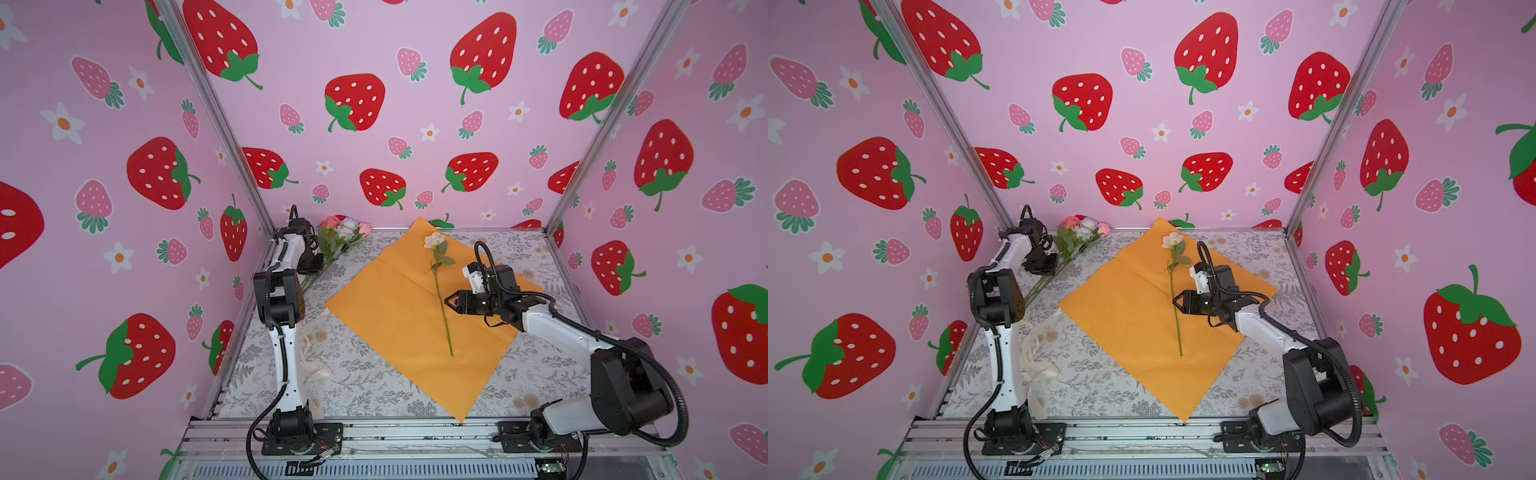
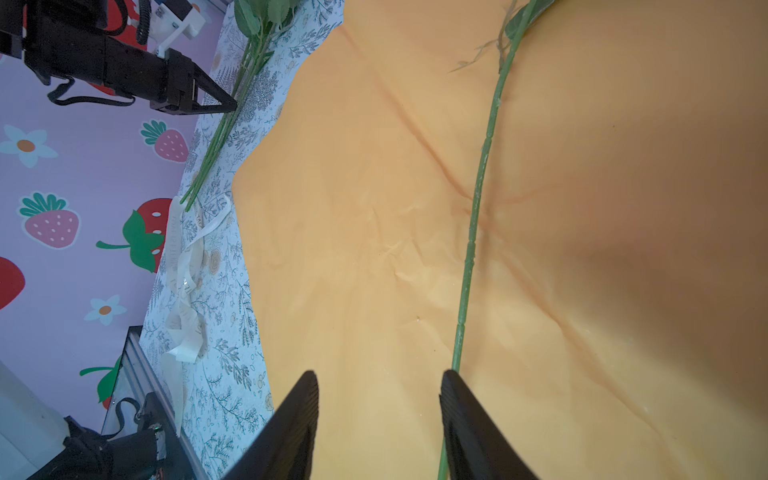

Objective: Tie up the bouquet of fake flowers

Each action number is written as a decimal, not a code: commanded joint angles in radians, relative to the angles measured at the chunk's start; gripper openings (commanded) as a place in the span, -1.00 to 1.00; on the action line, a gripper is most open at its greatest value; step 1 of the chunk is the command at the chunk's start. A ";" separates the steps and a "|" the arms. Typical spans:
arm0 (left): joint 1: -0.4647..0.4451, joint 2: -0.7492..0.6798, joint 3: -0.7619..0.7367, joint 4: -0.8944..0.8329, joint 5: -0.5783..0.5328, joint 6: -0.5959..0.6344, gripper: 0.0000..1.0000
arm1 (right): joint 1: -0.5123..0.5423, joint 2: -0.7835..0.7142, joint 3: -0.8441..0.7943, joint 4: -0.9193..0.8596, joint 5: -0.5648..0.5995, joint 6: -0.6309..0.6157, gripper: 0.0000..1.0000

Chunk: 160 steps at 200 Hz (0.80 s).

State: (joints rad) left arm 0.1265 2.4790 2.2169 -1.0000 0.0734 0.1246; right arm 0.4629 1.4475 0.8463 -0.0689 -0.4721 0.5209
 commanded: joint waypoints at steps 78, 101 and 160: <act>0.000 0.015 -0.013 -0.054 0.127 0.004 -0.53 | 0.008 0.030 0.022 -0.015 -0.005 -0.012 0.02; -0.002 0.008 -0.033 -0.043 0.121 0.000 -0.56 | 0.008 0.032 0.023 -0.017 -0.006 -0.012 0.02; -0.002 -0.002 -0.030 -0.047 0.148 -0.014 -0.71 | 0.007 0.026 0.014 -0.024 0.001 -0.018 0.02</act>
State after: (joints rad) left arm 0.1265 2.4790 2.1921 -1.0130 0.1810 0.1101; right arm 0.4629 1.4670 0.8463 -0.0738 -0.4721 0.5190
